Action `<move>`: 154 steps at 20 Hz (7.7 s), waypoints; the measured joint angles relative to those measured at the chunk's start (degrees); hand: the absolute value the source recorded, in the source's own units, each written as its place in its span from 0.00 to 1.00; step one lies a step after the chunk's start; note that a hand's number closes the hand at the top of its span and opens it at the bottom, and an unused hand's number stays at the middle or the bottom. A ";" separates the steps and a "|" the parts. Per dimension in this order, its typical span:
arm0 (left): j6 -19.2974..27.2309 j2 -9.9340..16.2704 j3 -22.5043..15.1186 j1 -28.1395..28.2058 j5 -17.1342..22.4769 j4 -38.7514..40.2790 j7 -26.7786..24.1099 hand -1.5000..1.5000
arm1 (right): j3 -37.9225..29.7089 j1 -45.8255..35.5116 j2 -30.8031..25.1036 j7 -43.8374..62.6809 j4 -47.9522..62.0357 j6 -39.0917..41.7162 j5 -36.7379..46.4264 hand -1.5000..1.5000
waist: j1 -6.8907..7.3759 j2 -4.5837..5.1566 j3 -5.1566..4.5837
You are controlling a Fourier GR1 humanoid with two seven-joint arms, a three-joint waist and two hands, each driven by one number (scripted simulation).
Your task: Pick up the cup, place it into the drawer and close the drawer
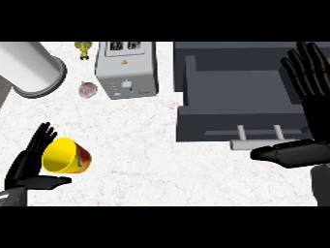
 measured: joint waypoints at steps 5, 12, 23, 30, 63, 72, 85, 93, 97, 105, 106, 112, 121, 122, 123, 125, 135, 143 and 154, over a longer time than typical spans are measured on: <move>0.95 0.06 -0.11 -1.77 -0.82 4.26 -2.97 0.00 | -0.38 -0.50 -0.37 0.00 0.60 0.53 -0.40 0.00 | -0.18 0.10 -0.05; 2.15 -0.97 -0.86 -2.83 -2.11 7.21 -5.83 0.00 | -0.45 -0.18 -0.57 0.57 -0.15 0.96 -0.83 0.00 | -0.52 0.15 -0.10; 0.16 -3.62 -1.83 -5.41 -2.40 8.37 -5.94 1.00 | -1.42 -0.66 -1.41 2.03 -0.51 1.12 -1.46 0.00 | -0.73 0.26 -0.15; 3.35 -5.17 -1.74 -5.78 -2.18 4.63 -9.68 1.00 | -1.75 -1.46 -2.01 2.38 -0.27 1.12 -1.16 0.00 | -0.47 0.19 -0.13; 20.90 -20.39 -7.01 -30.94 6.29 -23.13 12.77 1.00 | -2.65 1.29 -1.82 0.68 0.17 1.01 0.35 0.00 | 0.99 -0.78 0.23; 33.13 -21.05 -14.08 -45.77 9.28 -20.97 27.07 1.00 | -3.44 -0.14 -2.31 0.61 0.95 1.38 -0.26 0.00 | -0.35 -0.30 0.22; 41.14 -21.13 -24.30 -58.15 14.49 0.06 34.19 1.00 | -2.61 -3.60 -2.29 -0.77 3.18 2.96 -1.36 0.00 | -5.22 1.03 0.30; 37.60 -21.13 -31.84 -58.00 16.54 4.82 36.82 0.00 | -1.37 -5.94 -2.11 -0.51 3.74 3.95 -2.02 0.00 | -8.80 1.92 0.34; 37.07 -21.14 -33.22 -55.58 19.19 4.05 34.66 0.00 | -0.36 -7.11 -1.93 -0.80 4.69 5.17 -2.62 0.00 | -10.06 2.36 0.30; 35.69 -21.14 -31.27 -53.82 27.58 0.18 28.25 0.00 | 5.82 -8.32 -0.79 0.07 4.70 14.58 -10.30 1.00 | -10.95 2.53 0.21; 35.67 -21.14 -30.95 -53.69 28.59 -0.28 27.06 0.00 | 6.79 -8.46 -1.19 0.53 4.93 16.21 -11.06 1.00 | -10.78 2.53 0.20; 37.58 -21.14 -29.66 -54.10 33.28 -1.20 22.55 0.00 | 12.44 -6.64 -7.43 4.46 4.76 25.19 -9.49 0.00 | -8.52 1.62 0.17; 38.70 -21.14 -29.59 -52.63 37.33 -0.76 19.01 0.00 | 18.29 -3.03 -12.18 2.37 5.95 23.26 11.29 0.00 | -3.20 0.66 0.24; 38.32 -21.09 -29.22 -52.43 37.52 -0.94 18.71 0.00 | 19.02 -2.14 -12.08 1.35 7.10 22.06 13.91 0.00 | -2.46 0.54 0.24; 37.93 -21.09 -28.87 -52.03 37.73 -1.07 18.18 0.00 | 19.91 -1.64 -11.78 0.43 8.46 20.77 16.50 0.00 | -1.85 0.46 0.24; 37.19 -20.87 -28.49 -50.98 37.97 -1.76 17.54 0.00 | 21.82 -1.72 -10.65 -1.01 12.72 18.18 21.21 0.00 | -0.48 0.31 0.23; 33.85 -19.05 -28.11 -42.63 38.12 -8.00 15.95 0.00 | 25.21 -11.34 -6.83 -13.40 45.21 9.43 35.12 1.00 | 4.33 0.16 0.30; 29.86 -15.35 -28.56 -36.24 38.62 -14.45 17.53 0.00 | 17.29 -23.25 -6.68 -23.84 65.01 2.47 34.83 1.00 | 7.61 0.69 0.43; 25.39 -11.60 -29.31 -31.19 38.93 -19.17 19.35 0.00 | 10.08 -29.57 -8.48 -30.06 74.64 4.77 29.53 1.00 | 9.87 1.17 0.86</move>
